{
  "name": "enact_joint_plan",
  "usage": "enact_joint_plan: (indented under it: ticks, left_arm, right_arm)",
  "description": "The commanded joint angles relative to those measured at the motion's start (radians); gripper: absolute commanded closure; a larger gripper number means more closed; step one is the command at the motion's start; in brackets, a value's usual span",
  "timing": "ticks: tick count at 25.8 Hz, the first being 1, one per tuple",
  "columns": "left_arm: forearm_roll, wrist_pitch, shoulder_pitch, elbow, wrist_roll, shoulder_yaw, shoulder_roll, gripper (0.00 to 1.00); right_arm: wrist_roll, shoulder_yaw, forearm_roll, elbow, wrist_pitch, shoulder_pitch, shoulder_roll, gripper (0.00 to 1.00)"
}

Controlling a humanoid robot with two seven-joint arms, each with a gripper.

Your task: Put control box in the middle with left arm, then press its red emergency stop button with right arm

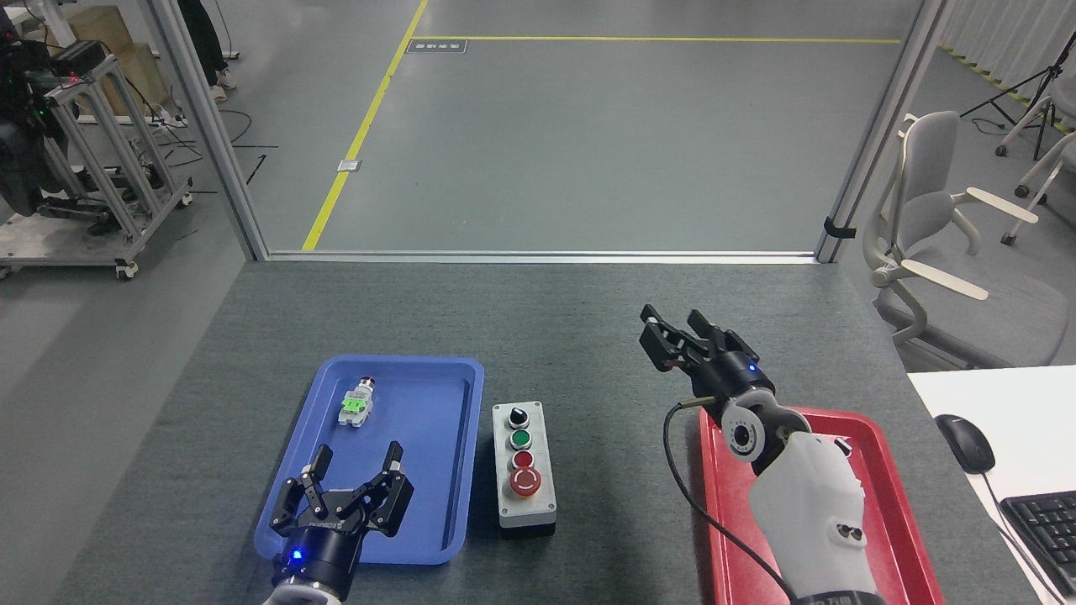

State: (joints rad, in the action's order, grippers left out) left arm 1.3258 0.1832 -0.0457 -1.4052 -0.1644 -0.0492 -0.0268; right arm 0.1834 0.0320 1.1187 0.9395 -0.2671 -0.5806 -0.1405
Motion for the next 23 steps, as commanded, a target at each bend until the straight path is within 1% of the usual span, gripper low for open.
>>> enact_joint_plan:
  ticks: [1,4,8,9,12,14,18,21,23]
  left_arm:
    - [0.001,-0.005,-0.006,0.009,0.0,-0.001,0.007,0.01]
    - [-0.002,-0.001,-0.016,0.012,0.002,0.0,0.015,0.01]
    - [-0.011,0.01,-0.02,0.02,0.003,0.002,0.05,0.01]
    - [-0.011,0.01,-0.02,0.022,0.002,0.002,0.053,0.01]
    - [-0.008,0.012,-0.02,0.019,0.0,0.002,0.067,0.01]
    - [0.003,0.009,-0.022,0.022,0.0,0.006,0.093,0.01]
    - [0.004,-0.004,-0.026,0.023,0.026,0.008,0.093,0.01]
    - [0.004,-0.001,-0.028,0.025,0.082,0.008,0.094,0.01]
    - [0.003,0.001,-0.029,0.025,0.088,0.003,0.094,0.01]
  right_arm:
    - [-0.021,0.025,0.0,0.031,0.1,0.071,-0.033,0.01]
    - [-0.094,0.02,0.021,0.09,0.154,0.176,-0.045,0.02]
    - [-0.335,0.02,0.104,0.185,0.158,0.291,-0.056,0.02]
    - [-0.377,0.02,0.127,0.206,0.16,0.315,-0.057,0.02]
    - [-0.392,0.019,0.176,0.239,0.161,0.349,-0.059,0.02]
    - [-0.394,0.02,0.178,0.251,0.16,0.366,-0.067,0.02]
    - [-0.395,0.026,0.176,0.275,0.16,0.398,-0.068,0.01]
    - [-0.394,0.025,0.176,0.275,0.158,0.412,-0.068,0.01]
    - [-0.394,0.026,0.176,0.277,0.16,0.416,-0.068,0.01]
